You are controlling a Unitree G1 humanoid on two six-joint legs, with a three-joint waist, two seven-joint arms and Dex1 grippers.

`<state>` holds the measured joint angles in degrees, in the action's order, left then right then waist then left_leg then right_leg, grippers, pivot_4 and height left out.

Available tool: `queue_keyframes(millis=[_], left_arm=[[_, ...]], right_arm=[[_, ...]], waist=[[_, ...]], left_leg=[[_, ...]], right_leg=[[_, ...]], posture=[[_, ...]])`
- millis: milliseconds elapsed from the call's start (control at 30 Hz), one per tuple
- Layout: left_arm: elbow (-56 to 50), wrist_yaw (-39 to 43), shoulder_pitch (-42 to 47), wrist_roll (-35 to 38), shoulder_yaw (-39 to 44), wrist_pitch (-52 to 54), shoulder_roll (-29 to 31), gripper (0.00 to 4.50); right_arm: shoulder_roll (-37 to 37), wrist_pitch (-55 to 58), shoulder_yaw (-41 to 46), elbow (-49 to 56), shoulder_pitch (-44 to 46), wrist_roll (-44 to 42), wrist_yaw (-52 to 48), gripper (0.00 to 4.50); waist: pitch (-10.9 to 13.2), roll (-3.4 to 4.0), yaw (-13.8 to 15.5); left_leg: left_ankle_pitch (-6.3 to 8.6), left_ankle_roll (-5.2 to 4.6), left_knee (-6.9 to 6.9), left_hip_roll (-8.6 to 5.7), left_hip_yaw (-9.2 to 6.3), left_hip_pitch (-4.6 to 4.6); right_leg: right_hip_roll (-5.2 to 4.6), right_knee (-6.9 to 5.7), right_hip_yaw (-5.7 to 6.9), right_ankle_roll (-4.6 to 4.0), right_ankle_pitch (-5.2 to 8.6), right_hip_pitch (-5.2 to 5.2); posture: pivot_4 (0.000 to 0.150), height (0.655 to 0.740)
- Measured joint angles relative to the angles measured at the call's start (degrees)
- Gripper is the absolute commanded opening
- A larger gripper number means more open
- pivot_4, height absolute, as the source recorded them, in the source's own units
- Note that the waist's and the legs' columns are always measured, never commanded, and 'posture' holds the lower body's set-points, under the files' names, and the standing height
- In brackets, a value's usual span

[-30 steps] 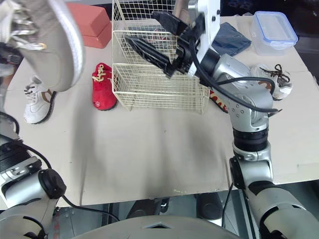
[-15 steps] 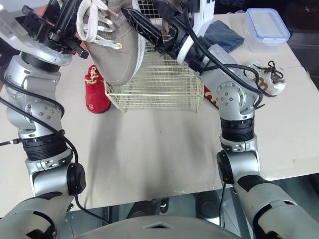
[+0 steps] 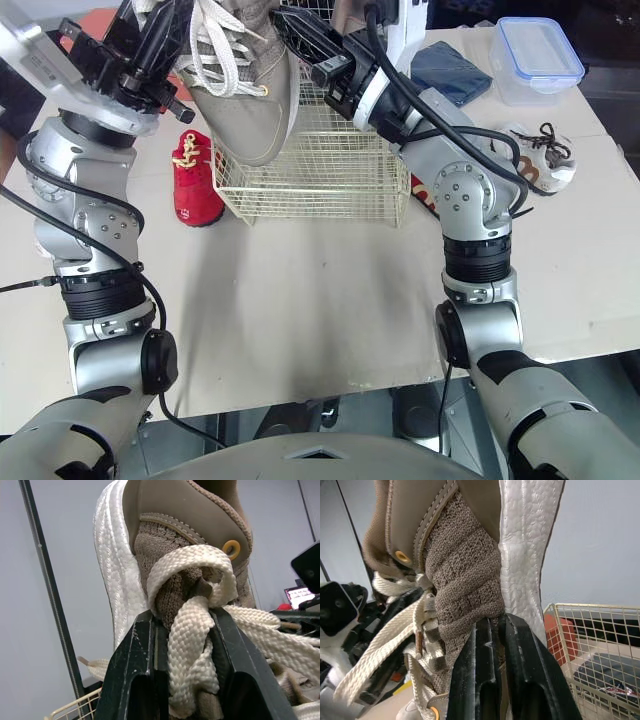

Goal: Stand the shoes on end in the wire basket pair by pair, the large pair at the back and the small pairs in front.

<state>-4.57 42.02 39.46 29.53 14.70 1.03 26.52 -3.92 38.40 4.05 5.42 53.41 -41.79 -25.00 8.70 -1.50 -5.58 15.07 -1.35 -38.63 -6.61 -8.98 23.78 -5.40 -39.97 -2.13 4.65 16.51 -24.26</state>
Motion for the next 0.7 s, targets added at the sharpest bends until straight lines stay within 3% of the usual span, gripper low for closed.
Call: queue_keyframes(millis=[200,533,600,700], left_arm=[[4.18,0.04,0.85,-2.89,-1.66,-3.31,-0.6,0.67],[5.36,1.36,1.3,-2.45,-2.08,-4.34,-1.17,0.67],[5.23,1.98,1.28,-1.41,-2.34,-3.21,-1.25,0.67],[4.96,2.91,1.16,0.19,-2.48,-1.61,-1.29,0.67]], right_arm=[[-1.8,0.23,0.13,1.81,0.02,-1.45,-3.09,4.38],[-2.17,0.28,0.06,2.95,0.05,-1.14,-1.28,4.45],[-1.82,-0.02,-0.5,2.32,0.17,0.36,0.34,3.93],[-1.22,-0.57,-0.6,0.87,0.29,1.97,2.4,2.79]], waist=[[0.0,0.0,0.1],[0.0,0.0,0.07],[0.0,0.0,0.05],[0.0,0.0,0.05]], left_leg=[[0.0,0.0,-0.01,-0.03,0.0,0.01],[0.0,0.0,0.01,-0.03,-0.01,0.01],[0.0,0.0,0.01,-0.02,0.0,0.01],[0.0,0.0,0.01,-0.03,0.0,0.01]], right_leg=[[-0.02,0.01,0.0,0.0,0.0,0.0],[-0.02,0.01,-0.01,0.0,0.0,-0.01],[-0.02,0.01,-0.01,0.0,0.0,-0.01],[-0.02,0.01,-0.01,0.0,0.0,-0.02]], posture=[[0.15,0.74],[0.15,0.74],[0.15,0.74],[0.15,0.74]])
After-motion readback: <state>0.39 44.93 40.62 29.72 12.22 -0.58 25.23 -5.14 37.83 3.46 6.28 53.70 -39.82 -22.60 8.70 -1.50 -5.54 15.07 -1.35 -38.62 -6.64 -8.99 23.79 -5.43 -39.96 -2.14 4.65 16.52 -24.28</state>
